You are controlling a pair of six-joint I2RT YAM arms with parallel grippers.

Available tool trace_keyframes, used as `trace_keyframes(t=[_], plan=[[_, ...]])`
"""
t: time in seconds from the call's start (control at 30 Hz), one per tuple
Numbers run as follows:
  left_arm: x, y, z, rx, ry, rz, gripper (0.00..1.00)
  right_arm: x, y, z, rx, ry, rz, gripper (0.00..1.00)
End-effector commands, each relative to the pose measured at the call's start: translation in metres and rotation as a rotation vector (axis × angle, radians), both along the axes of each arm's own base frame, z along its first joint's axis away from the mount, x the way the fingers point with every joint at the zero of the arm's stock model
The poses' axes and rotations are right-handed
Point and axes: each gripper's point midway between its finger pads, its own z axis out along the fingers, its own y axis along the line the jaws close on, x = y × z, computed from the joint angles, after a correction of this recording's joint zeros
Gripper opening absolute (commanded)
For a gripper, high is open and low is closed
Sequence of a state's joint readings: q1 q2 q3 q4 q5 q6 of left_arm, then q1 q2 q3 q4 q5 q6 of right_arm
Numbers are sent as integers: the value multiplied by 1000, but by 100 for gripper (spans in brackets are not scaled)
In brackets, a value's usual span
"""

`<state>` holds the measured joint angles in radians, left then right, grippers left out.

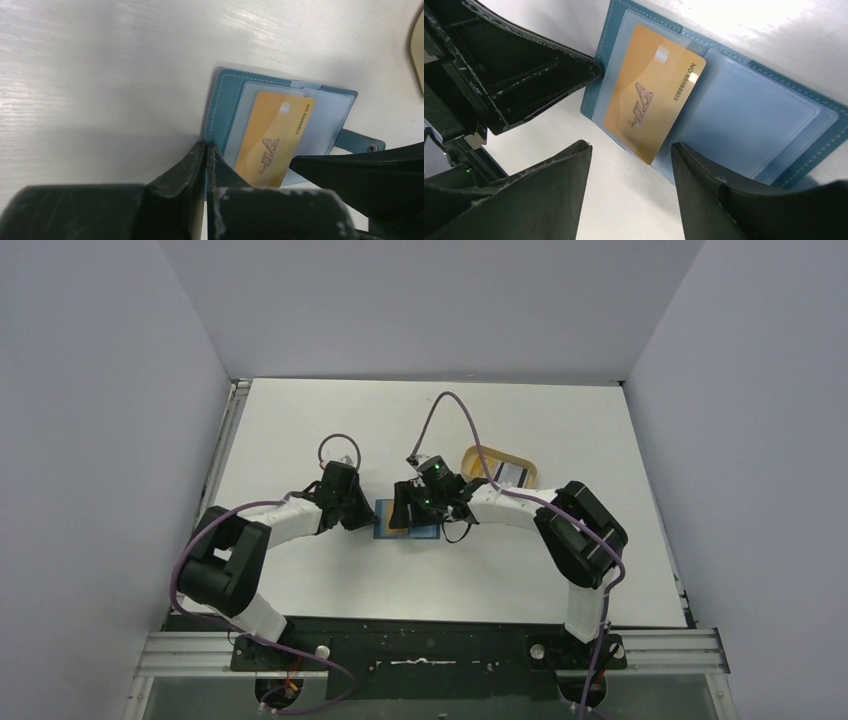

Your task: Take the credit cards out of the card holder

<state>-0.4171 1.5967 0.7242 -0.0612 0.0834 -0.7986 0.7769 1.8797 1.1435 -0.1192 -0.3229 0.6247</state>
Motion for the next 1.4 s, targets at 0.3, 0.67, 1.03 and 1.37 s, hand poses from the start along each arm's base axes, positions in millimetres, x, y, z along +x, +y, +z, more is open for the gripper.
trace_keyframes(t=[0.3,0.67,1.03,1.37], plan=[[-16,13,-18,63,57,-1,0,-6,63,30,422,34,48,60],[-17,12,-17,59,58,-6,0,-2,72,83,713,-52,15,48],[-19,13,-15,61,55,-5,0,16,58,31,390,20,-130,51],[-17,12,-15,57,55,-8,0,12,29,-15,189,96,-227,51]])
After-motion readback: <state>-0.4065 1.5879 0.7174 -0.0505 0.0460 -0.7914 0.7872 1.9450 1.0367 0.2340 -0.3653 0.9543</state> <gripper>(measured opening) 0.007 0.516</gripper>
